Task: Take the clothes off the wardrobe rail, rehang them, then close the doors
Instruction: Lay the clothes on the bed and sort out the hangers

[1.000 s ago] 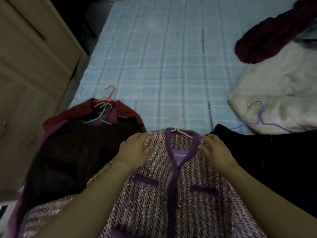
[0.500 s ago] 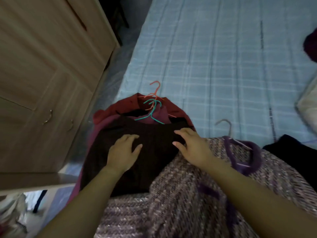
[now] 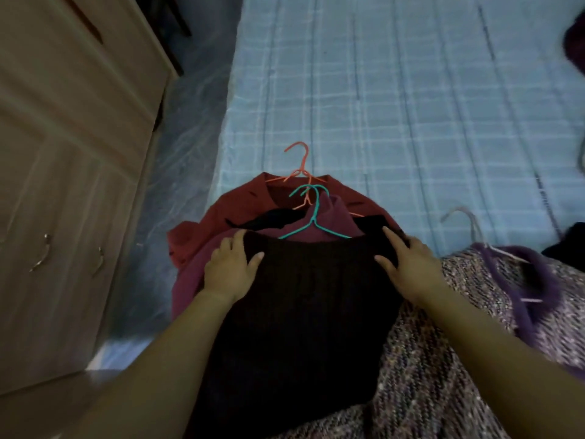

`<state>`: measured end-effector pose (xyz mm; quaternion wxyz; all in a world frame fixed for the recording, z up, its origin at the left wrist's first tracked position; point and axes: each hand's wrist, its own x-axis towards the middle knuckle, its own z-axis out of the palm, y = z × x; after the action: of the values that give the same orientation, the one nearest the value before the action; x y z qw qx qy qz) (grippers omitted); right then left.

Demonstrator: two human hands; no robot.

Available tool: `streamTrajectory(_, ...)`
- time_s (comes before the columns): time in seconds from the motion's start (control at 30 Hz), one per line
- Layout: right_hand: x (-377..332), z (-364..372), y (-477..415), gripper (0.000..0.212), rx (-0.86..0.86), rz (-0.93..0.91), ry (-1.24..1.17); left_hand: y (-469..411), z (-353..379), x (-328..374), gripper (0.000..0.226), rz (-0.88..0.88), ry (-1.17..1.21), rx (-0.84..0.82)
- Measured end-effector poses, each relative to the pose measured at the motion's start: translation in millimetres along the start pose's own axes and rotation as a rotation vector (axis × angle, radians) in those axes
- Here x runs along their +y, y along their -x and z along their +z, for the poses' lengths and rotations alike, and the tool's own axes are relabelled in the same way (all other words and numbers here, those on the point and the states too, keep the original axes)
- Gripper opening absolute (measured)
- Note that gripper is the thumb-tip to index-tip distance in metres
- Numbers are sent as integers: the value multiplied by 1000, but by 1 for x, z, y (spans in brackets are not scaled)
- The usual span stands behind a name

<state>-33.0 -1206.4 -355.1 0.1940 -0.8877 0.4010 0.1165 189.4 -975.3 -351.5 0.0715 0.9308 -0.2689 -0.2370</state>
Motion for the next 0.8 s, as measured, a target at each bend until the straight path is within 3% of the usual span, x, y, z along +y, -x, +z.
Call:
streamTrajectory(0.1, -2, -14, -6, 64, 26, 28, -103, 1, -3, -6, 59, -63, -3, -29)
streamTrajectory(0.23, 5, -19, -5, 49, -51, 28, -40, 15, -17, -9, 47, -55, 73, -38)
streamTrajectory(0.37, 9, -23, 7, 46, -124, -13, -179, 57, -40, -3, 43, -11, 191, 172)
streamTrajectory(0.5, 0, -45, 38, 34, -15, -136, -194, 121, -63, 4, 42, -10, 263, 334)
streamTrajectory(0.67, -27, -99, 82, 32, 90, -453, -425, 202, -119, 10, 37, -91, 224, 620)
streamTrajectory(0.8, -52, -121, 122, 37, 147, -611, -527, 268, -155, 2, 38, -145, 190, 757)
